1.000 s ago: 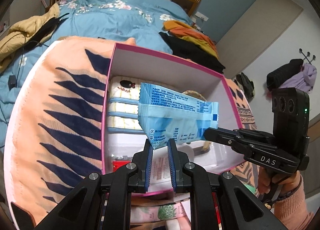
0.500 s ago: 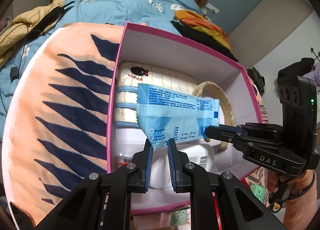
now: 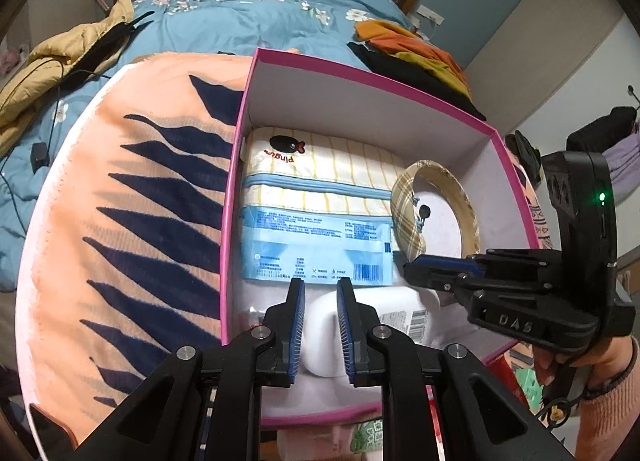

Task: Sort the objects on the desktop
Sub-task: 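Lower the blue packet into the box and open both grippers, then withdraw both tools from the box toward the red plastic bag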

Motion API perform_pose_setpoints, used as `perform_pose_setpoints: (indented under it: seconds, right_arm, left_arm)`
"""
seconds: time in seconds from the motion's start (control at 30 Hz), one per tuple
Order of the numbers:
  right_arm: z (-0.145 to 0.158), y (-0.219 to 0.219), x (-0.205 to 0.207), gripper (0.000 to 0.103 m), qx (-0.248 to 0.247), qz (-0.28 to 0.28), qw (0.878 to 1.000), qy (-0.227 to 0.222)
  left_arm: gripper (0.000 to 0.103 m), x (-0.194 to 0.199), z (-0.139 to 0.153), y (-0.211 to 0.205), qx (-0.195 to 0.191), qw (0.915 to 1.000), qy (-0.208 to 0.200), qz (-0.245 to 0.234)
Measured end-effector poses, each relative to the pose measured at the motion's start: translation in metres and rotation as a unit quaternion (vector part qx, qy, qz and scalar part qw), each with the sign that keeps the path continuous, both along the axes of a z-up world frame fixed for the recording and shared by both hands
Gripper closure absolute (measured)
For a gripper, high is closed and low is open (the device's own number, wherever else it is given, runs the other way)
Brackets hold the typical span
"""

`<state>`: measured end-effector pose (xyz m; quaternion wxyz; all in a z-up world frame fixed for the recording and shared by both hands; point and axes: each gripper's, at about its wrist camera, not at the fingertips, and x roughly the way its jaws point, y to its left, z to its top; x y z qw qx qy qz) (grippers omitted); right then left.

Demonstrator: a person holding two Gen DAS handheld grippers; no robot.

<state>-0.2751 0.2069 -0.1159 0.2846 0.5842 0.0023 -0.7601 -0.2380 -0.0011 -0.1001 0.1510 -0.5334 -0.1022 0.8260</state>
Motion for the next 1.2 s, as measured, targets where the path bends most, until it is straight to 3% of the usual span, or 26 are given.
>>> perform_pose_setpoints:
  seconds: [0.23,0.4,0.67,0.87,1.2]
  right_arm:
    - [0.022,0.019,0.017,0.082,-0.041,-0.01,0.999,0.019]
    - [0.043,0.036,0.038,0.076,-0.089,-0.015,0.995,0.037]
    - [0.077,0.069,0.082,0.067,-0.16,-0.018,0.985,0.066]
    - [0.086,0.1,0.117,0.061,-0.182,-0.035,0.98,0.077]
    - [0.048,0.14,0.154,0.06,-0.17,-0.095,0.98,0.034]
  left_arm:
    - [0.064,0.018,0.012,0.008,0.008,0.9997,0.021,-0.01]
    - [0.044,0.039,0.028,0.014,0.023,0.9985,0.048,-0.016]
    - [0.043,0.081,0.049,0.022,0.033,0.9955,0.076,-0.045]
    - [0.043,0.11,0.039,0.024,0.039,0.9959,0.056,-0.059]
    - [0.043,0.138,-0.004,0.025,0.069,0.9962,-0.014,-0.05]
